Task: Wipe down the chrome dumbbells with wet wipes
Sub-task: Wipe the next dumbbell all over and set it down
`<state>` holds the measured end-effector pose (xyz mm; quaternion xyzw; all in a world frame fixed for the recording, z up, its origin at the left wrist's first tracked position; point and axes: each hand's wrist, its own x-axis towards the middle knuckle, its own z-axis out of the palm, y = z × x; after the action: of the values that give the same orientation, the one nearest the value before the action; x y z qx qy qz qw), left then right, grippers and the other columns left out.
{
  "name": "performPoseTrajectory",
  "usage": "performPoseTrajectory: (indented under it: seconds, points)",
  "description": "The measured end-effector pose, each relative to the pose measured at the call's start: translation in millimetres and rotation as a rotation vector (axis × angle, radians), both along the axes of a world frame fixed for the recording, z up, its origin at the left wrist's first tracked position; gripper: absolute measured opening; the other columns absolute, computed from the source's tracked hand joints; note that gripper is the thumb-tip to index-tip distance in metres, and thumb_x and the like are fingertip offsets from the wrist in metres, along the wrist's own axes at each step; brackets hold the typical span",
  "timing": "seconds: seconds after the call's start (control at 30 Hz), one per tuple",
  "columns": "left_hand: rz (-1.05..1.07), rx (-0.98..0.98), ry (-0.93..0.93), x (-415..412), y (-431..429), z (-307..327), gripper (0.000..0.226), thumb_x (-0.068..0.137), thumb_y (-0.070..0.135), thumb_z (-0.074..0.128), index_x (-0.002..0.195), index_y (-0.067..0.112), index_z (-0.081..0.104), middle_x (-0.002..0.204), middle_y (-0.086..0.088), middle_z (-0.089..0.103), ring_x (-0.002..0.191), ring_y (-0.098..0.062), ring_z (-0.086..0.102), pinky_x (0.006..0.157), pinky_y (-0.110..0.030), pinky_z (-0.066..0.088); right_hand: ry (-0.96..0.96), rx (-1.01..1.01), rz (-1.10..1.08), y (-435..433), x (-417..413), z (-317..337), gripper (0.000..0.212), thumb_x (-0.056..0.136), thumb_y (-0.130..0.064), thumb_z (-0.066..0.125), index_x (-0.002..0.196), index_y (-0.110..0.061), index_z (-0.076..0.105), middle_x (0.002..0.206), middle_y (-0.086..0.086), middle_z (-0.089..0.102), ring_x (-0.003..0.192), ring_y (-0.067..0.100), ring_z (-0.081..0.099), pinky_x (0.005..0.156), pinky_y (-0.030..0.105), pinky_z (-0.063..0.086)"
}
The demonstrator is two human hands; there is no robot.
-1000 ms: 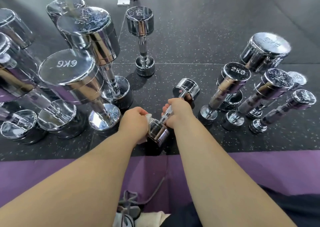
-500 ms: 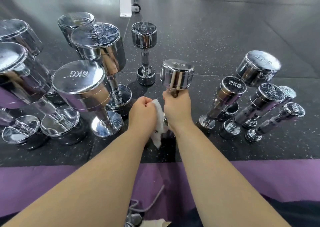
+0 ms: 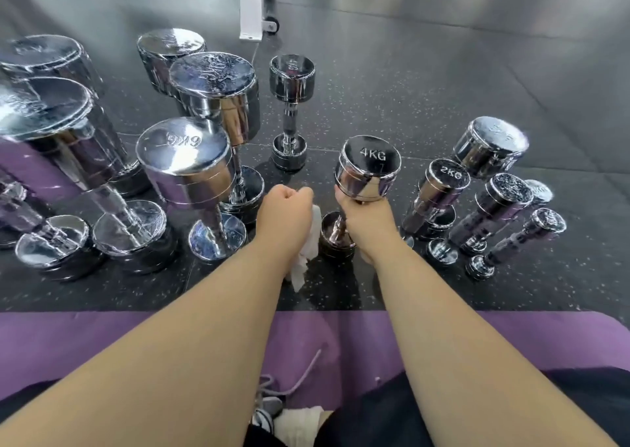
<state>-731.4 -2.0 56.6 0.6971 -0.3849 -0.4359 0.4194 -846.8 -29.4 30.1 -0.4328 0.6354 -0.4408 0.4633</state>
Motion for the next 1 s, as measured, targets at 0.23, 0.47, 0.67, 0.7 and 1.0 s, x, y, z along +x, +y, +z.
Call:
performPoseTrajectory:
  seconds: [0.23, 0.47, 0.67, 0.7, 1.0]
  points:
    - [-0.060, -0.008, -0.065, 14, 30, 25, 0.022, 0.087, 0.005, 0.043, 0.084, 0.019, 0.059, 0.086, -0.005, 0.063, 0.083, -0.029, 0.063, 0.078, -0.042, 0.056, 0.112, 0.083, 0.042, 27, 12, 20, 0.008, 0.087, -0.012, 0.061, 0.090, -0.019, 0.058, 0.076, -0.001, 0.055, 0.073, 0.019, 0.049, 0.061, 0.026, 0.038]
    - [0.081, 0.007, 0.162, 39, 58, 56, 0.037, 0.088, -0.010, 0.034, 0.077, 0.016, 0.059, 0.073, -0.008, 0.058, 0.062, -0.020, 0.052, 0.060, -0.027, 0.045, -0.254, 0.503, 0.290, 83, 23, 54, 0.025, 0.096, -0.031, 0.060, 0.115, -0.017, 0.052, 0.108, 0.010, 0.056, 0.090, 0.028, 0.059, 0.085, 0.041, 0.052]
    - [-0.056, -0.112, 0.293, 22, 80, 74, 0.032, 0.089, -0.012, 0.048, 0.089, 0.018, 0.060, 0.088, -0.007, 0.063, 0.053, -0.014, 0.049, 0.046, -0.020, 0.036, -0.662, 0.336, 0.300, 100, 39, 77, 0.016, 0.100, -0.023, 0.053, 0.092, -0.014, 0.064, 0.065, 0.003, 0.063, 0.059, 0.016, 0.058, 0.057, 0.025, 0.053]
    - [-0.064, -0.154, 0.272, 18, 77, 77, 0.029, 0.089, -0.010, 0.051, 0.088, 0.018, 0.061, 0.087, -0.004, 0.065, 0.054, -0.013, 0.052, 0.047, -0.020, 0.039, -0.673, 0.302, 0.280, 96, 39, 80, 0.016, 0.100, -0.021, 0.053, 0.090, -0.015, 0.063, 0.060, 0.000, 0.059, 0.056, 0.013, 0.054, 0.054, 0.023, 0.050]
    - [-0.033, -0.283, 0.098, 10, 15, 106, 0.016, 0.081, 0.007, 0.068, 0.079, 0.022, 0.069, 0.080, -0.001, 0.073, 0.079, -0.023, 0.068, 0.076, -0.040, 0.055, -0.593, 0.055, 0.230, 17, 30, 146, 0.009, 0.094, 0.000, 0.055, 0.091, -0.006, 0.061, 0.078, 0.012, 0.063, 0.056, 0.014, 0.056, 0.062, 0.024, 0.050]
